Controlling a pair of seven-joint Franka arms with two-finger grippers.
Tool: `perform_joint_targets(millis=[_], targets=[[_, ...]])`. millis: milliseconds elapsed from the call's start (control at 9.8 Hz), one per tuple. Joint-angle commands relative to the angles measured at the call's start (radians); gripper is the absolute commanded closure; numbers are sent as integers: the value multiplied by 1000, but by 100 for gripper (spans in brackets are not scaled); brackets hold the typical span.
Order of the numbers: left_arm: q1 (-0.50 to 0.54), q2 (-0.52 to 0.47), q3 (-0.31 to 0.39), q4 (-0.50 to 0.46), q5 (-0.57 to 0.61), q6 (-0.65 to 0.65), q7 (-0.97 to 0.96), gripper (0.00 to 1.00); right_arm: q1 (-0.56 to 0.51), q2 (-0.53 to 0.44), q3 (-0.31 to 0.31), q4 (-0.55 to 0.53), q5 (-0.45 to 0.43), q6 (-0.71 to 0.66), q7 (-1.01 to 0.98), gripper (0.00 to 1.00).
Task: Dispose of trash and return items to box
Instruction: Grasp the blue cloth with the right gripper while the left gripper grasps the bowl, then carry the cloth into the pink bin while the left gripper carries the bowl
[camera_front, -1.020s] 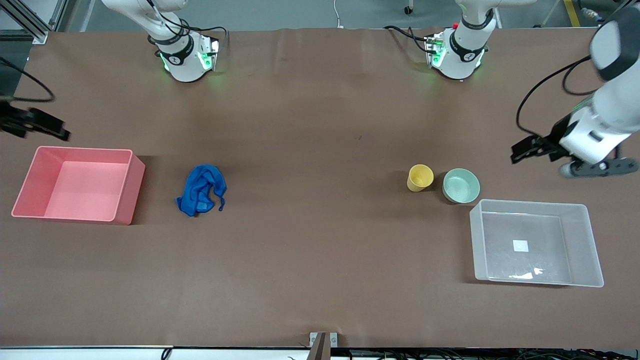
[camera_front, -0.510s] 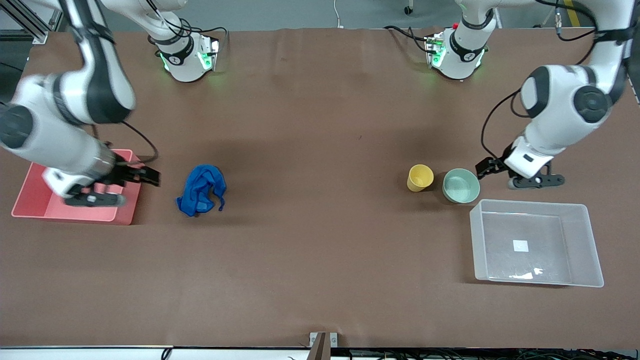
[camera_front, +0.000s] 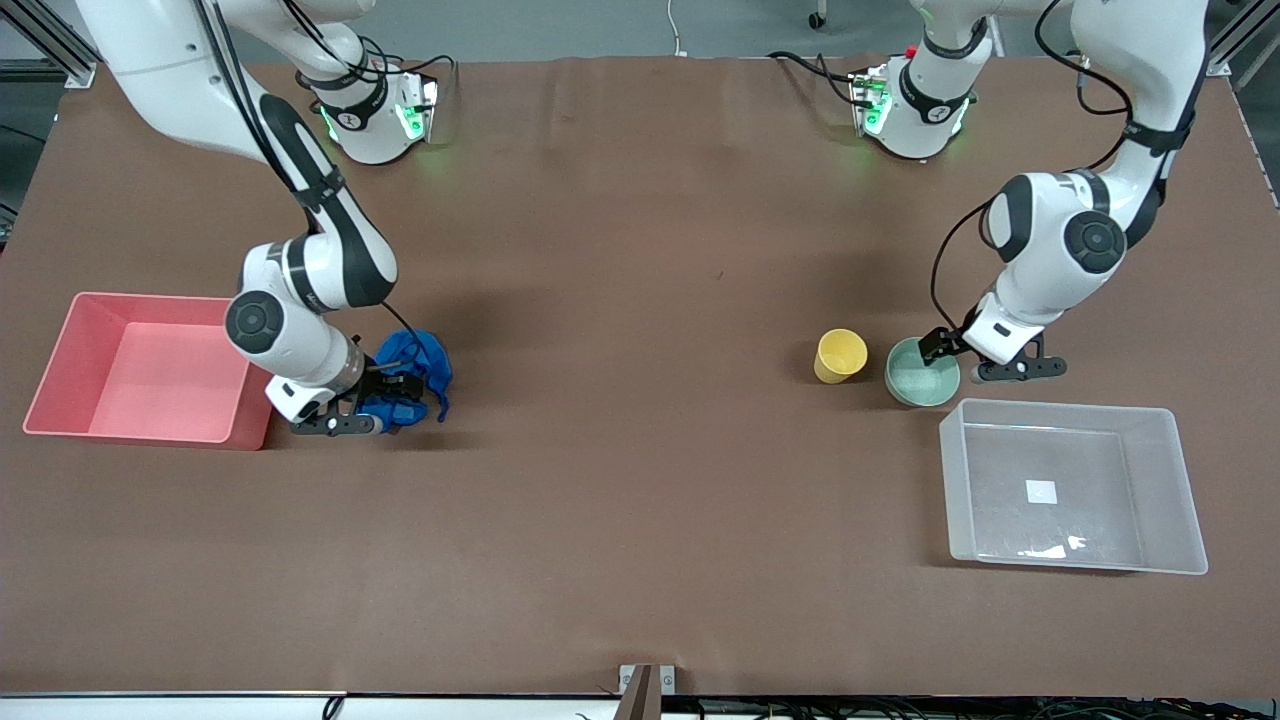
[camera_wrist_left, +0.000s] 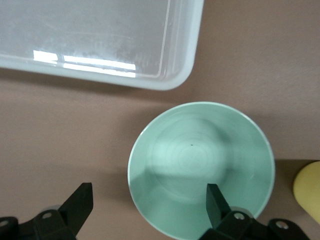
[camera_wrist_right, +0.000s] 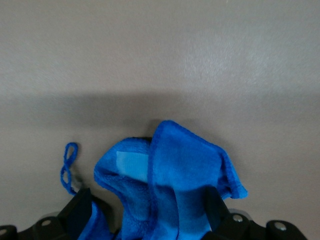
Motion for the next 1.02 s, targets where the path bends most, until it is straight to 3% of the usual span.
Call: perform_joint_targets(millis=[0, 102, 204, 408, 612, 714, 918], targets=[[5, 79, 1, -4, 3, 58, 15, 19, -5, -22, 3, -32, -5, 5, 8, 0], [5, 94, 1, -3, 3, 70, 15, 48, -7, -22, 3, -41, -8, 5, 8, 0], [9, 93, 1, -3, 5, 70, 20, 83, -11, -22, 2, -41, -8, 5, 3, 0], [11, 85, 1, -1, 3, 70, 50, 98, -13, -18, 0, -41, -11, 6, 2, 0], [11, 51, 1, -6, 5, 60, 50, 100, -10, -4, 0, -45, -13, 8, 5, 0], [11, -8, 2, -12, 3, 20, 50, 100, -11, -4, 0, -54, -13, 8, 6, 16], [11, -198, 31, 3, 3, -284, 70, 100, -14, -4, 0, -55, -11, 3, 9, 81]])
